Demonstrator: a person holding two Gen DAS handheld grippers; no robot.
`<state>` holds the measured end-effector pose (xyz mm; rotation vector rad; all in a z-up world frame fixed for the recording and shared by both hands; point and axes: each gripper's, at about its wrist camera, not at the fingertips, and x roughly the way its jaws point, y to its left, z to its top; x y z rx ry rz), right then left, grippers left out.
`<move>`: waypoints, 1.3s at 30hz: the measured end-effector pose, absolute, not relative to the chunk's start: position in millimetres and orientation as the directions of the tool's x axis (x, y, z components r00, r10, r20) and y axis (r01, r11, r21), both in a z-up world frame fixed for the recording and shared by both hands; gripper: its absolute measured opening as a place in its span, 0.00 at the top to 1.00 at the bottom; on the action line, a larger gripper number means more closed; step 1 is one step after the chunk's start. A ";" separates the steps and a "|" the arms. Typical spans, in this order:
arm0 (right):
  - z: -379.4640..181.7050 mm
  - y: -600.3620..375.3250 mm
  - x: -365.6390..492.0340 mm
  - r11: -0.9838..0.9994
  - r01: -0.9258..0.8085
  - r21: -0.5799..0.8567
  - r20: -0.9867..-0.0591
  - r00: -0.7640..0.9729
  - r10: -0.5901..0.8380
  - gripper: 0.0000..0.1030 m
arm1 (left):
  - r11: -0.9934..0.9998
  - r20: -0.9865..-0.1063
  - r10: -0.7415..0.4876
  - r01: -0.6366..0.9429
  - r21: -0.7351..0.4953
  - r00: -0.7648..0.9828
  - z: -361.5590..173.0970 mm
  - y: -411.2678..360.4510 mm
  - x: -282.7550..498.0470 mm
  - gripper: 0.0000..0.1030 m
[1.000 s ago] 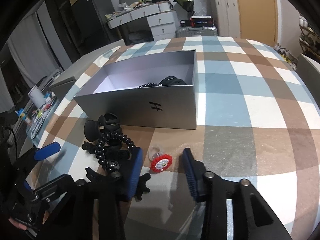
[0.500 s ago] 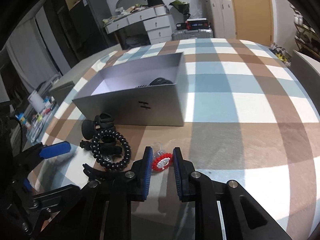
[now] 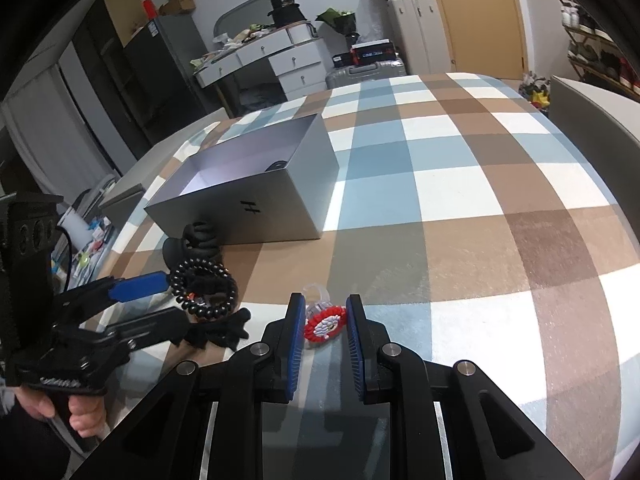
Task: Organize jewelry
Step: 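Grasp the small red trinket with the left gripper while the right gripper lifts the brooch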
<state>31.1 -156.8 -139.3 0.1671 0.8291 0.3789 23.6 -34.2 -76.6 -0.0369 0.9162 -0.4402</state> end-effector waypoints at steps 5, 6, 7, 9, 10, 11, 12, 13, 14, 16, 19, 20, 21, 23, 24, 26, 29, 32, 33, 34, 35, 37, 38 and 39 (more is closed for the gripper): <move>-140.0 -158.7 32.1 0.914 -0.263 0.308 -0.678 0.613 0.405 0.81 | 0.898 -0.785 -0.388 0.392 -0.202 0.484 -82.5 -40.6 24.0 0.59; -140.2 -158.9 32.2 0.914 -0.263 0.310 -0.677 0.613 0.406 0.81 | 0.898 -0.785 -0.386 0.393 -0.198 0.485 -82.3 -41.0 23.9 0.59; -140.7 -159.7 32.2 0.913 -0.262 0.313 -0.677 0.613 0.408 0.81 | 0.899 -0.785 -0.382 0.394 -0.193 0.487 -82.5 -41.9 23.8 0.59; -141.8 -160.7 32.3 0.911 -0.260 0.319 -0.676 0.611 0.411 0.81 | 0.897 -0.785 -0.383 0.400 -0.189 0.487 -82.2 -43.9 24.4 0.59; -142.3 -161.3 32.0 0.911 -0.259 0.321 -0.676 0.611 0.412 0.81 | 0.895 -0.786 -0.383 0.406 -0.185 0.486 -82.1 -44.5 25.0 0.59; -142.9 -161.7 32.1 0.910 -0.258 0.325 -0.676 0.609 0.415 0.81 | 0.893 -0.788 -0.378 0.415 -0.172 0.486 -82.5 -46.5 25.3 0.59; -143.3 -162.3 31.8 0.909 -0.257 0.329 -0.676 0.608 0.417 0.81 | 0.892 -0.791 -0.373 0.423 -0.161 0.486 -82.3 -47.7 25.7 0.59; -143.2 -162.5 31.4 0.908 -0.257 0.331 -0.675 0.608 0.418 0.81 | 0.890 -0.794 -0.369 0.431 -0.151 0.484 -82.6 -49.0 26.2 0.60; -143.5 -162.9 31.2 0.908 -0.255 0.333 -0.675 0.608 0.418 0.81 | 0.889 -0.794 -0.367 0.434 -0.145 0.485 -82.6 -49.7 26.5 0.61; -143.7 -163.8 31.2 0.907 -0.252 0.337 -0.674 0.608 0.419 0.81 | 0.885 -0.797 -0.370 0.441 -0.147 0.477 -82.0 -49.4 28.3 0.70; -143.7 -165.2 31.3 0.905 -0.250 0.344 -0.672 0.607 0.424 0.81 | 0.883 -0.799 -0.374 0.445 -0.151 0.471 -81.9 -49.4 29.9 0.78; -143.7 -165.3 31.3 0.905 -0.250 0.345 -0.672 0.607 0.424 0.81 | 0.882 -0.799 -0.374 0.446 -0.151 0.470 -81.8 -49.6 30.1 0.78; -143.6 -165.5 31.0 0.905 -0.250 0.345 -0.672 0.608 0.424 0.81 | 0.882 -0.800 -0.374 0.447 -0.150 0.470 -81.9 -50.0 29.9 0.78; -143.8 -165.7 31.3 0.904 -0.248 0.348 -0.672 0.607 0.424 0.81 | 0.883 -0.802 -0.368 0.447 -0.142 0.471 -81.5 -51.3 28.9 0.79; -143.8 -165.9 31.6 0.904 -0.247 0.349 -0.672 0.606 0.425 0.81 | 0.884 -0.803 -0.365 0.446 -0.140 0.472 -81.0 -52.1 28.5 0.79; -143.6 -165.7 31.5 0.904 -0.246 0.350 -0.672 0.606 0.425 0.80 | 0.888 -0.806 -0.354 0.441 -0.131 0.474 -80.3 -52.3 27.7 0.80; -143.1 -165.2 30.9 0.903 -0.246 0.351 -0.672 0.606 0.426 0.80 | 0.893 -0.807 -0.344 0.432 -0.124 0.480 -78.4 -51.6 25.7 0.86; -143.0 -165.4 30.9 0.903 -0.245 0.352 -0.671 0.606 0.426 0.80 | 0.896 -0.813 -0.350 0.418 -0.146 0.466 -78.4 -49.0 25.8 0.87; -142.7 -165.0 30.7 0.903 -0.245 0.352 -0.671 0.607 0.426 0.80 | 0.895 -0.811 -0.355 0.418 -0.152 0.465 -78.2 -47.9 24.8 0.87; -142.2 -165.0 30.4 0.904 -0.244 0.351 -0.671 0.608 0.425 0.80 | 0.895 -0.810 -0.356 0.419 -0.153 0.466 -78.0 -48.4 23.8 0.87; -141.4 -164.3 29.9 0.904 -0.245 0.350 -0.670 0.609 0.424 0.80 | 0.895 -0.808 -0.356 0.420 -0.150 0.470 -77.5 -48.0 21.9 0.87; -139.3 -162.8 28.7 0.905 -0.246 0.346 -0.669 0.612 0.422 0.80 | 0.894 -0.805 -0.360 0.422 -0.151 0.472 -76.3 -48.0 19.6 0.87; -138.6 -161.9 28.2 0.905 -0.247 0.345 -0.669 0.612 0.422 0.80 | 0.894 -0.800 -0.362 0.422 -0.153 0.478 -74.6 -47.2 17.4 0.87; -137.9 -161.5 27.8 0.905 -0.248 0.344 -0.669 0.612 0.422 0.80 | 0.894 -0.797 -0.363 0.420 -0.153 0.483 -72.9 -46.8 15.8 0.87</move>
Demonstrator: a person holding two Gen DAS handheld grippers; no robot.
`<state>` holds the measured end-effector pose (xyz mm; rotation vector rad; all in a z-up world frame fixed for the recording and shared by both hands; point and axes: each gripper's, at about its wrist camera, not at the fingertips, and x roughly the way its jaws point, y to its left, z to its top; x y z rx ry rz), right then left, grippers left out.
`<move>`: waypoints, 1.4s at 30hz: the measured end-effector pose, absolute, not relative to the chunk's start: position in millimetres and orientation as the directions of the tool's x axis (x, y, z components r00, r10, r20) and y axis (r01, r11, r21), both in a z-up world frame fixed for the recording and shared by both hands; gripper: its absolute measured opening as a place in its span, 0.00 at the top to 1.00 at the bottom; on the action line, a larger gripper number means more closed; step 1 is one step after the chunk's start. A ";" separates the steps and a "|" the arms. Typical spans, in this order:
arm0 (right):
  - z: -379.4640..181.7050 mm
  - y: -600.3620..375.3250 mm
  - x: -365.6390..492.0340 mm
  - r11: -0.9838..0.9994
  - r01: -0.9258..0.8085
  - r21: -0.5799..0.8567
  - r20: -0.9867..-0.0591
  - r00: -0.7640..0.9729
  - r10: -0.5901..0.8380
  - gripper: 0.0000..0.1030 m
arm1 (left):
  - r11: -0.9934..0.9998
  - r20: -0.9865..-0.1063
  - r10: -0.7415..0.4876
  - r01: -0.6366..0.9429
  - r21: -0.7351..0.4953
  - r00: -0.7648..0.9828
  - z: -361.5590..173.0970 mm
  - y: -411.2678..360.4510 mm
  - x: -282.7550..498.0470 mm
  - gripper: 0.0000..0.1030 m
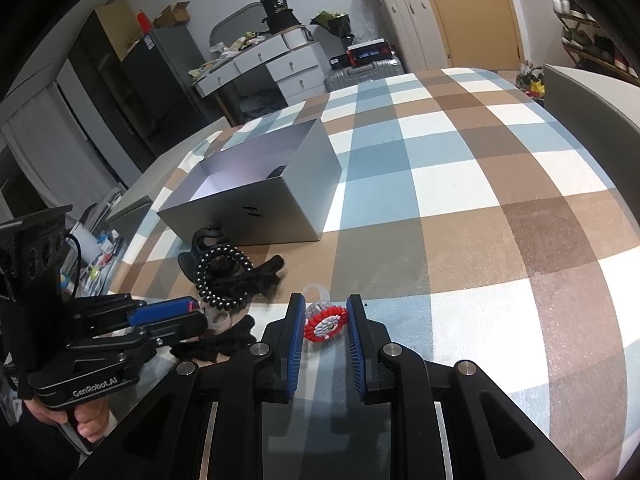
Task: Organize jewelry
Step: 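Grasp the small red trinket with the left gripper while the right gripper lifts the brooch, then carry both red items into the grey box and open both grippers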
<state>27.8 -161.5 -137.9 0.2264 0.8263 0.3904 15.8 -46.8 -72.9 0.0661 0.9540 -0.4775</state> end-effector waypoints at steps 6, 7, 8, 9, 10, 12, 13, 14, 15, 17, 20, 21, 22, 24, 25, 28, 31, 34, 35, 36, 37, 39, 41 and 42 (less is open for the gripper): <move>-131.4 -155.0 24.1 0.906 -0.263 0.333 -0.664 0.617 0.423 0.80 | 0.894 -0.770 -0.377 0.420 -0.157 0.514 -61.4 -43.4 7.5 0.87; -130.1 -154.1 23.6 0.906 -0.265 0.332 -0.663 0.618 0.423 0.80 | 0.894 -0.763 -0.381 0.419 -0.160 0.522 -58.4 -41.9 5.6 0.87; -128.2 -152.5 22.6 0.905 -0.269 0.330 -0.660 0.620 0.425 0.80 | 0.894 -0.758 -0.382 0.418 -0.160 0.528 -56.4 -41.1 4.3 0.87; -126.5 -151.1 21.4 0.905 -0.272 0.328 -0.658 0.622 0.425 0.80 | 0.894 -0.754 -0.383 0.418 -0.160 0.533 -54.7 -40.1 3.3 0.87; -125.2 -150.2 21.0 0.905 -0.273 0.326 -0.657 0.623 0.425 0.80 | 0.895 -0.752 -0.384 0.417 -0.160 0.536 -53.4 -39.9 3.0 0.87; -122.4 -147.5 20.1 0.905 -0.277 0.321 -0.655 0.625 0.424 0.80 | 0.895 -0.744 -0.388 0.414 -0.165 0.544 -50.3 -37.7 2.1 0.87; -121.1 -146.1 19.7 0.905 -0.280 0.320 -0.654 0.626 0.425 0.80 | 0.896 -0.737 -0.392 0.411 -0.169 0.551 -48.1 -35.3 1.2 0.87; -119.3 -144.1 19.0 0.904 -0.284 0.319 -0.653 0.626 0.427 0.80 | 0.897 -0.732 -0.394 0.408 -0.173 0.555 -46.2 -33.4 0.9 0.87; -118.3 -142.8 18.9 0.904 -0.286 0.317 -0.652 0.626 0.427 0.80 | 0.898 -0.728 -0.395 0.403 -0.176 0.561 -44.0 -31.5 0.6 0.87; -114.2 -139.0 17.8 0.903 -0.294 0.314 -0.648 0.629 0.430 0.80 | 0.899 -0.718 -0.399 0.398 -0.183 0.570 -39.8 -28.5 -0.6 0.87; -107.1 -132.8 16.3 0.901 -0.311 0.304 -0.639 0.634 0.435 0.80 | 0.904 -0.698 -0.394 0.389 -0.176 0.598 -31.7 -24.6 -2.6 0.87; -104.4 -130.6 16.0 0.900 -0.318 0.299 -0.636 0.636 0.436 0.80 | 0.905 -0.694 -0.392 0.387 -0.174 0.604 -29.8 -23.5 -3.0 0.87; -102.5 -129.1 16.1 0.899 -0.323 0.295 -0.634 0.637 0.437 0.80 | 0.909 -0.686 -0.387 0.381 -0.170 0.616 -26.7 -21.8 -2.5 0.87; -96.2 -125.0 17.6 0.896 -0.338 0.289 -0.626 0.641 0.444 0.80 | 0.912 -0.676 -0.385 0.374 -0.172 0.628 -23.1 -18.5 -1.8 0.87; -92.9 -123.1 18.2 0.894 -0.344 0.287 -0.620 0.645 0.448 0.80 | 0.913 -0.668 -0.386 0.368 -0.177 0.637 -20.2 -16.1 -0.2 0.87; -83.4 -116.3 21.6 0.886 -0.371 0.279 -0.604 0.649 0.462 0.81 | 0.917 -0.643 -0.385 0.354 -0.185 0.662 -12.6 -9.6 4.4 0.87; -74.7 -108.6 26.3 0.882 -0.395 0.258 -0.592 0.657 0.467 0.81 | 0.922 -0.625 -0.378 0.340 -0.186 0.683 -7.4 -4.3 10.4 0.87; -66.9 -102.6 33.6 0.875 -0.413 0.253 -0.579 0.660 0.479 0.81 | 0.926 -0.613 -0.373 0.323 -0.195 0.697 -4.9 1.6 20.6 0.87; -63.9 -100.8 37.9 0.871 -0.419 0.255 -0.573 0.661 0.486 0.81 | 0.927 -0.609 -0.371 0.318 -0.199 0.701 -4.5 3.5 23.4 0.87; -62.2 -99.4 41.4 0.868 -0.423 0.258 -0.569 0.660 0.491 0.81 | 0.928 -0.604 -0.370 0.312 -0.204 0.706 -4.1 5.7 27.4 0.87; -60.9 -98.6 43.3 0.867 -0.426 0.259 -0.567 0.659 0.493 0.81 | 0.927 -0.601 -0.372 0.311 -0.209 0.707 -3.9 7.1 30.4 0.87; -57.7 -95.1 52.3 0.863 -0.434 0.258 -0.562 0.659 0.499 0.81 | 0.929 -0.595 -0.369 0.301 -0.215 0.714 -3.7 9.2 38.5 0.87; -55.5 -92.6 59.5 0.861 -0.438 0.256 -0.560 0.659 0.502 0.81 | 0.927 -0.592 -0.374 0.301 -0.223 0.714 -3.9 11.2 45.2 0.87; -54.4 -91.7 62.6 0.860 -0.441 0.256 -0.559 0.659 0.504 0.81 | 0.927 -0.590 -0.374 0.299 -0.225 0.716 -3.9 11.7 47.6 0.87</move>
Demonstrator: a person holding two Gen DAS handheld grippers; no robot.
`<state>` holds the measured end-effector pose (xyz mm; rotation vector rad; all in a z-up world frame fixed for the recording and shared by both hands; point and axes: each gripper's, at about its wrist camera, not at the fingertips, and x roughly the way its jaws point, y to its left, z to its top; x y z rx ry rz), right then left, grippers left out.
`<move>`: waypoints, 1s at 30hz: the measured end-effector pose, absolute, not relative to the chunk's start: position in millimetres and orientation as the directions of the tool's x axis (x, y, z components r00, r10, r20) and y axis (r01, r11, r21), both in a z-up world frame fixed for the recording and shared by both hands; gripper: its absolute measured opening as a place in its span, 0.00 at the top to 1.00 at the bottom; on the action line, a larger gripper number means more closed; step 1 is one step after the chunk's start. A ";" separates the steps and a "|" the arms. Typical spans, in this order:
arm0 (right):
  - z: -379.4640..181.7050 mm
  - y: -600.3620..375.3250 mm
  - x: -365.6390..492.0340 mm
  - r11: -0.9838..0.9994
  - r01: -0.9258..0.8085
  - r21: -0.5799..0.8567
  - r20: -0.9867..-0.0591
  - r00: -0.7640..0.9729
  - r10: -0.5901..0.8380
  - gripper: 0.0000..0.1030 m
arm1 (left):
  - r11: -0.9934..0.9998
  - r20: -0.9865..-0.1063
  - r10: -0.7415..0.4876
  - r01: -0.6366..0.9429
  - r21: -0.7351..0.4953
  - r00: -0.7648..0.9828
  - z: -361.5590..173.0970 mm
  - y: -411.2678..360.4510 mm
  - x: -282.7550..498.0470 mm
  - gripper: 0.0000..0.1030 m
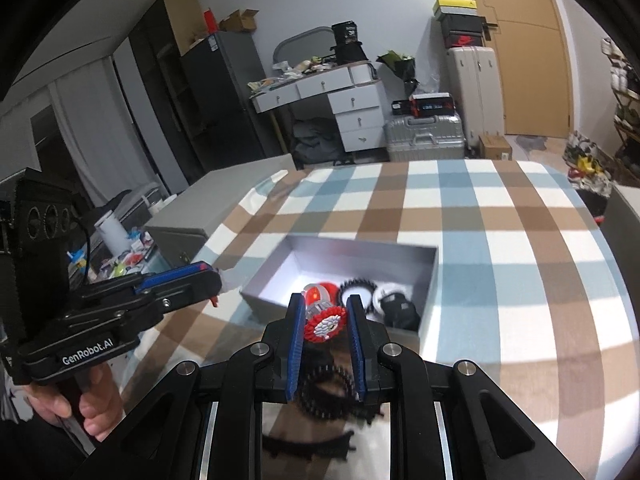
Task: Organize jewelry
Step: 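Carry both red items into the grey box and open both grippers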
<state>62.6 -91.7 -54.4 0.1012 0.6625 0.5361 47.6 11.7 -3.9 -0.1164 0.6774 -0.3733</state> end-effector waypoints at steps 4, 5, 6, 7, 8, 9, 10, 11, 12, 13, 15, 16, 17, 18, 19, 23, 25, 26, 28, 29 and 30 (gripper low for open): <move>-51.1 -89.0 79.8 0.857 -0.450 0.253 -0.549 0.662 0.510 0.81 | 0.927 -0.587 -0.376 0.297 -0.230 0.717 -4.6 10.0 59.4 0.87; -51.2 -88.7 82.9 0.856 -0.450 0.253 -0.550 0.662 0.510 0.81 | 0.926 -0.588 -0.378 0.299 -0.231 0.715 -5.5 8.9 63.5 0.87; -51.7 -88.0 88.2 0.856 -0.450 0.256 -0.553 0.658 0.511 0.81 | 0.926 -0.589 -0.377 0.299 -0.231 0.715 -5.3 8.0 64.9 0.87; -51.6 -87.7 90.9 0.855 -0.450 0.258 -0.556 0.655 0.512 0.81 | 0.926 -0.588 -0.377 0.299 -0.230 0.715 -6.2 6.9 68.7 0.87; -52.4 -86.5 96.4 0.854 -0.451 0.259 -0.559 0.651 0.513 0.81 | 0.924 -0.589 -0.383 0.303 -0.234 0.712 -7.3 5.8 72.6 0.87; -53.1 -85.8 100.2 0.854 -0.452 0.257 -0.561 0.650 0.513 0.81 | 0.922 -0.590 -0.386 0.304 -0.238 0.709 -7.5 4.7 75.3 0.87; -53.6 -85.4 102.1 0.854 -0.453 0.254 -0.562 0.649 0.512 0.81 | 0.921 -0.590 -0.389 0.306 -0.240 0.707 -8.3 3.9 78.3 0.87; -54.5 -84.6 106.7 0.854 -0.454 0.253 -0.562 0.650 0.512 0.81 | 0.921 -0.591 -0.390 0.308 -0.239 0.706 -8.5 2.9 79.8 0.87; -55.1 -84.4 110.4 0.854 -0.455 0.254 -0.562 0.649 0.513 0.81 | 0.921 -0.593 -0.390 0.309 -0.239 0.704 -10.3 1.9 83.5 0.87; -55.5 -84.4 112.6 0.853 -0.454 0.256 -0.562 0.648 0.513 0.81 | 0.921 -0.594 -0.390 0.310 -0.238 0.703 -10.5 1.2 85.4 0.87; -58.5 -84.4 120.8 0.854 -0.449 0.265 -0.563 0.646 0.514 0.81 | 0.919 -0.599 -0.395 0.314 -0.240 0.697 -13.0 0.1 90.8 0.87; -59.7 -84.5 122.8 0.853 -0.448 0.267 -0.565 0.645 0.515 0.81 | 0.917 -0.601 -0.397 0.315 -0.243 0.694 -14.1 -0.3 92.5 0.87; -62.3 -84.1 126.7 0.853 -0.445 0.271 -0.567 0.643 0.516 0.81 | 0.917 -0.605 -0.399 0.317 -0.243 0.690 -15.3 -0.8 94.8 0.87; -64.1 -83.7 129.7 0.854 -0.444 0.272 -0.570 0.641 0.515 0.81 | 0.917 -0.607 -0.398 0.316 -0.242 0.688 -16.6 -0.9 96.4 0.87; -65.7 -83.6 131.4 0.854 -0.443 0.273 -0.572 0.639 0.515 0.81 | 0.918 -0.609 -0.397 0.316 -0.242 0.686 -17.6 -1.2 98.2 0.87; -75.3 -83.3 141.2 0.852 -0.437 0.287 -0.583 0.626 0.518 0.81 | 0.916 -0.627 -0.401 0.311 -0.254 0.668 -26.5 -0.5 105.8 0.87; -80.5 -84.2 144.6 0.852 -0.433 0.293 -0.590 0.619 0.518 0.81 | 0.916 -0.635 -0.401 0.310 -0.255 0.660 -29.8 -0.7 109.0 0.87; -82.3 -84.5 146.0 0.853 -0.431 0.296 -0.594 0.617 0.517 0.81 | 0.915 -0.638 -0.402 0.311 -0.256 0.657 -31.0 -1.0 110.3 0.87; -86.1 -85.6 149.2 0.852 -0.427 0.302 -0.600 0.609 0.518 0.81 | 0.915 -0.646 -0.401 0.312 -0.255 0.650 -33.7 -1.6 112.7 0.87; -88.1 -86.2 150.7 0.854 -0.424 0.301 -0.604 0.608 0.515 0.81 | 0.915 -0.649 -0.402 0.312 -0.255 0.646 -34.5 -2.5 113.2 0.87; -89.6 -86.5 152.0 0.854 -0.423 0.303 -0.607 0.606 0.515 0.81 | 0.914 -0.652 -0.404 0.312 -0.259 0.642 -35.7 -2.6 114.0 0.87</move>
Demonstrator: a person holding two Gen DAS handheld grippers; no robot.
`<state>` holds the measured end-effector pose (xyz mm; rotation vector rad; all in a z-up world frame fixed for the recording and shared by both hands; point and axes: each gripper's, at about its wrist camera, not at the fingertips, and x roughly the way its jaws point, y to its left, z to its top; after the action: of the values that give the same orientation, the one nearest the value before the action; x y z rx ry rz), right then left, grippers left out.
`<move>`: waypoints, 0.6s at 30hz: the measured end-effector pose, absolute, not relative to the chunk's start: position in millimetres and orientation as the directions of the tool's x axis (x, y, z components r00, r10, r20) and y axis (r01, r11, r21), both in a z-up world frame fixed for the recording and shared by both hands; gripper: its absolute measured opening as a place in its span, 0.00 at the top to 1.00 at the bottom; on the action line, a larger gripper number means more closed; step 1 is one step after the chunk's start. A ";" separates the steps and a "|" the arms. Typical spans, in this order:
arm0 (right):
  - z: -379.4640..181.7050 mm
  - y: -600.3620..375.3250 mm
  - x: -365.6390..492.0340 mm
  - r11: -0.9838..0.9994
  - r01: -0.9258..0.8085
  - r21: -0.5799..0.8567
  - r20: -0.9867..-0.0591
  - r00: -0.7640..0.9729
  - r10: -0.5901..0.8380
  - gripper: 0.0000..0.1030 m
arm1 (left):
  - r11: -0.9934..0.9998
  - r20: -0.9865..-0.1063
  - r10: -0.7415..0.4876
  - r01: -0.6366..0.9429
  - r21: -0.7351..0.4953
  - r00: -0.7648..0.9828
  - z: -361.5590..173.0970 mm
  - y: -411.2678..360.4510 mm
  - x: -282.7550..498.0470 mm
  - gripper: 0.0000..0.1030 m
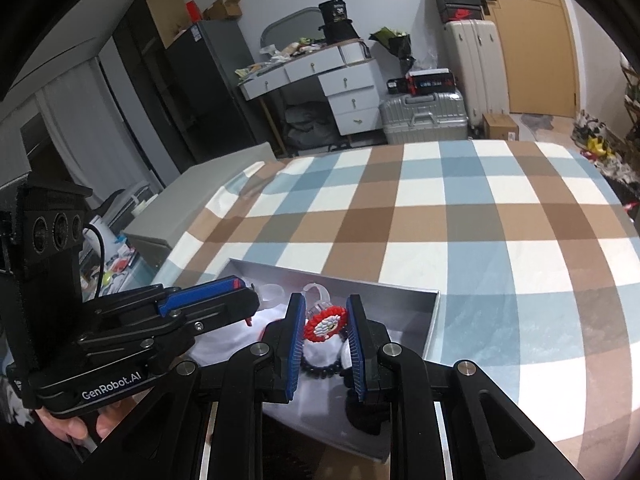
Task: Organize jewelry
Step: 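Carry both red items into the grey box and open both grippers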
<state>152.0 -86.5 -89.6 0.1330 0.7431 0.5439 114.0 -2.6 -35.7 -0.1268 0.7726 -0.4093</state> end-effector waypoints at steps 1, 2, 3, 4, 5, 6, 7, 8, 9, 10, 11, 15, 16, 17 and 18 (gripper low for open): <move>-91.1 -86.5 153.1 0.854 -0.423 0.304 -0.610 0.602 0.515 0.81 | 0.912 -0.654 -0.408 0.313 -0.263 0.638 -36.8 -2.5 115.4 0.87; -92.6 -86.2 154.3 0.854 -0.422 0.304 -0.613 0.600 0.515 0.81 | 0.911 -0.657 -0.411 0.315 -0.266 0.632 -38.2 -3.0 116.3 0.87; -93.8 -85.8 154.8 0.853 -0.423 0.304 -0.615 0.597 0.515 0.81 | 0.911 -0.660 -0.410 0.314 -0.267 0.629 -39.3 -3.3 117.1 0.87; -95.3 -84.8 156.0 0.852 -0.426 0.305 -0.620 0.590 0.517 0.81 | 0.911 -0.664 -0.409 0.313 -0.267 0.626 -40.7 -3.8 117.8 0.87; -96.3 -84.1 157.3 0.851 -0.427 0.305 -0.622 0.588 0.518 0.81 | 0.911 -0.669 -0.410 0.315 -0.266 0.620 -42.2 -4.5 118.7 0.87; -96.9 -83.6 157.9 0.851 -0.428 0.305 -0.622 0.587 0.518 0.81 | 0.911 -0.673 -0.410 0.314 -0.267 0.616 -43.3 -4.9 119.3 0.87; -97.3 -82.7 158.5 0.850 -0.431 0.304 -0.623 0.585 0.519 0.81 | 0.910 -0.676 -0.412 0.316 -0.268 0.611 -44.2 -5.2 120.5 0.87; -97.4 -81.9 159.3 0.849 -0.434 0.301 -0.626 0.582 0.519 0.80 | 0.907 -0.679 -0.416 0.323 -0.269 0.605 -45.0 -5.9 121.4 0.87; -97.2 -81.6 160.3 0.850 -0.434 0.299 -0.627 0.582 0.518 0.80 | 0.906 -0.681 -0.418 0.326 -0.269 0.601 -45.3 -6.3 121.6 0.87; -97.0 -81.6 161.6 0.850 -0.433 0.299 -0.627 0.582 0.518 0.79 | 0.906 -0.678 -0.419 0.325 -0.270 0.604 -45.2 -5.8 122.1 0.87; -96.5 -82.4 163.0 0.852 -0.429 0.300 -0.626 0.586 0.515 0.79 | 0.902 -0.674 -0.427 0.329 -0.278 0.603 -44.7 -4.8 122.6 0.87; -94.2 -88.5 165.8 0.854 -0.411 0.318 -0.615 0.597 0.516 0.71 | 0.904 -0.691 -0.423 0.323 -0.279 0.586 -44.7 -4.7 127.1 0.82; -93.2 -91.3 164.6 0.854 -0.406 0.326 -0.609 0.601 0.518 0.67 | 0.911 -0.704 -0.406 0.321 -0.260 0.582 -44.1 -6.2 126.7 0.77; -92.1 -93.8 163.2 0.853 -0.402 0.333 -0.602 0.606 0.520 0.61 | 0.911 -0.706 -0.404 0.326 -0.253 0.581 -43.2 -6.8 125.1 0.75; -90.2 -97.8 160.3 0.854 -0.395 0.339 -0.591 0.617 0.520 0.59 | 0.909 -0.698 -0.409 0.331 -0.253 0.588 -41.2 -6.4 122.0 0.74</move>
<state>160.3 -97.8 -90.2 0.1821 0.7370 0.5298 122.0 -6.4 -41.2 -0.0999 0.8382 -0.4318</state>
